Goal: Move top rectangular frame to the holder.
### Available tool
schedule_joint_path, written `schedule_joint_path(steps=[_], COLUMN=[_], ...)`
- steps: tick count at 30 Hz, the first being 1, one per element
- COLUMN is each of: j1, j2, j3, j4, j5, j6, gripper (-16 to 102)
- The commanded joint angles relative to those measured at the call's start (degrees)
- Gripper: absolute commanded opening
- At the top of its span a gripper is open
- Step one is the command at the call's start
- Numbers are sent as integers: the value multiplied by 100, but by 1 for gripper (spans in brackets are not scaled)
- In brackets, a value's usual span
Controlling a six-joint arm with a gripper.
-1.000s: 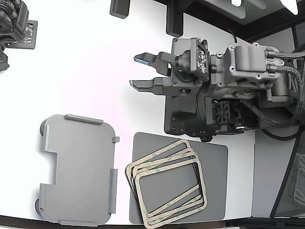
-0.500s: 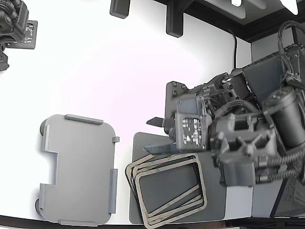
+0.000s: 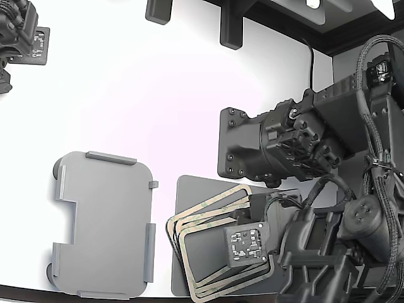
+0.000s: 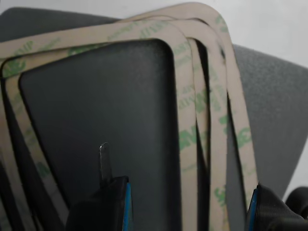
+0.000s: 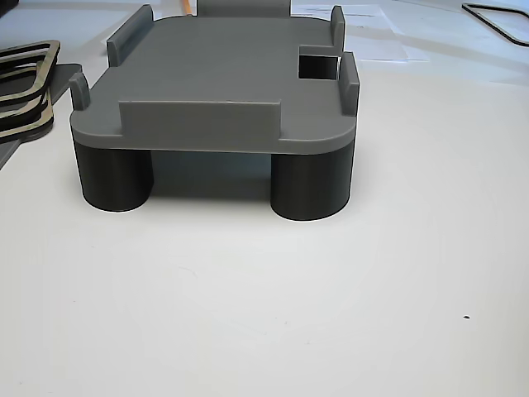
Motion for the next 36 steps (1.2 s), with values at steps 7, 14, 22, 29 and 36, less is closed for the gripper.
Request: schedule_joint_path(steps=[7,14,22,29,36], j1=[-44,-53,-114,-237,-272], j2=[-439,-554,-483,-448,-378], j3=[-70,272,712,853,976], j4=[-62,-536,-1028,-1072,-1125], j5=[97,88,9,-9,-18], j6=[-114,-70,-158,-308,-316], gripper=[99,100,87,53,49])
